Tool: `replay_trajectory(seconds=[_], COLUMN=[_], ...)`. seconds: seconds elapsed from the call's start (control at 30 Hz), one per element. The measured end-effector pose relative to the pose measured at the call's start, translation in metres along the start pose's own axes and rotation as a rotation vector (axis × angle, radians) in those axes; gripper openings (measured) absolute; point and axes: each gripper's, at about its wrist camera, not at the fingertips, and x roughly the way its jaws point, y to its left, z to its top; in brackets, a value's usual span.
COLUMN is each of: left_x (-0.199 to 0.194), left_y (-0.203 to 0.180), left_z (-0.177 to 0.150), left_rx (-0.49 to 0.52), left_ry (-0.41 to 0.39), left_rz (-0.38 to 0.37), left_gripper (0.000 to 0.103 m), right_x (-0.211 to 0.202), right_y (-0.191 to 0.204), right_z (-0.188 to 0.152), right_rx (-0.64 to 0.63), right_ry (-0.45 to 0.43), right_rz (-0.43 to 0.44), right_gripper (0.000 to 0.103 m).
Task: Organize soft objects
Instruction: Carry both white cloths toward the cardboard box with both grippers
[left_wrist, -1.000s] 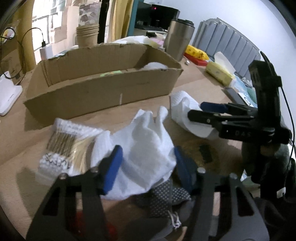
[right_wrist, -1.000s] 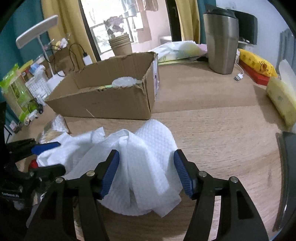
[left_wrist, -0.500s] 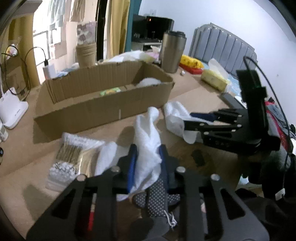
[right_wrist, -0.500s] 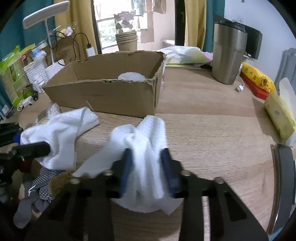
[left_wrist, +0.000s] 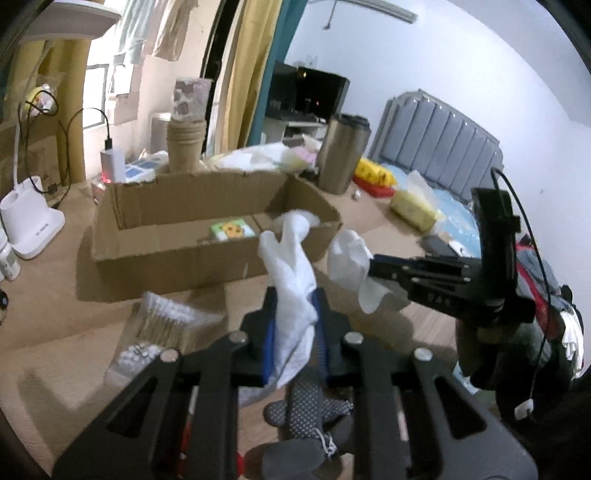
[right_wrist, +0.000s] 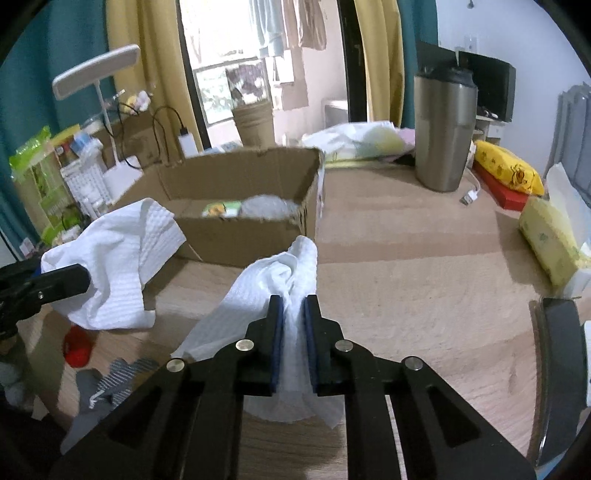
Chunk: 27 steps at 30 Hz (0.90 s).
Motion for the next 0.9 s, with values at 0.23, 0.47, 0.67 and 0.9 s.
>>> replay_trajectory(seconds=[0.23, 0.47, 0.67, 0.9], left_x=[-0.016, -0.031, -0.039, -0.048], left_y=[0.005, 0.019, 0.033, 0.046], left_z=[0.011, 0.018, 0.026, 0.034], left_rx=[0.013, -0.005, -0.032, -0.038], left_ry=[-0.056, -0.107, -0.141, -0.178], left_rz=[0.021, 0.05, 0.062, 0.092], left_gripper=[0.019, 0.019, 0.019, 0.019], right_x=[-0.017, -0.034, -0.036, -0.038], right_y=[0.005, 0.014, 0.021, 0.03], right_z=[0.013, 0.023, 0.032, 0.042], right_rx=[-0.008, -0.026, -0.039, -0.061], right_ry=[-0.055, -0.109, -0.129, -0.155], right_rz=[0.023, 0.072, 0.089, 0.11], right_gripper=[0.013, 0.013, 0.013, 0.013])
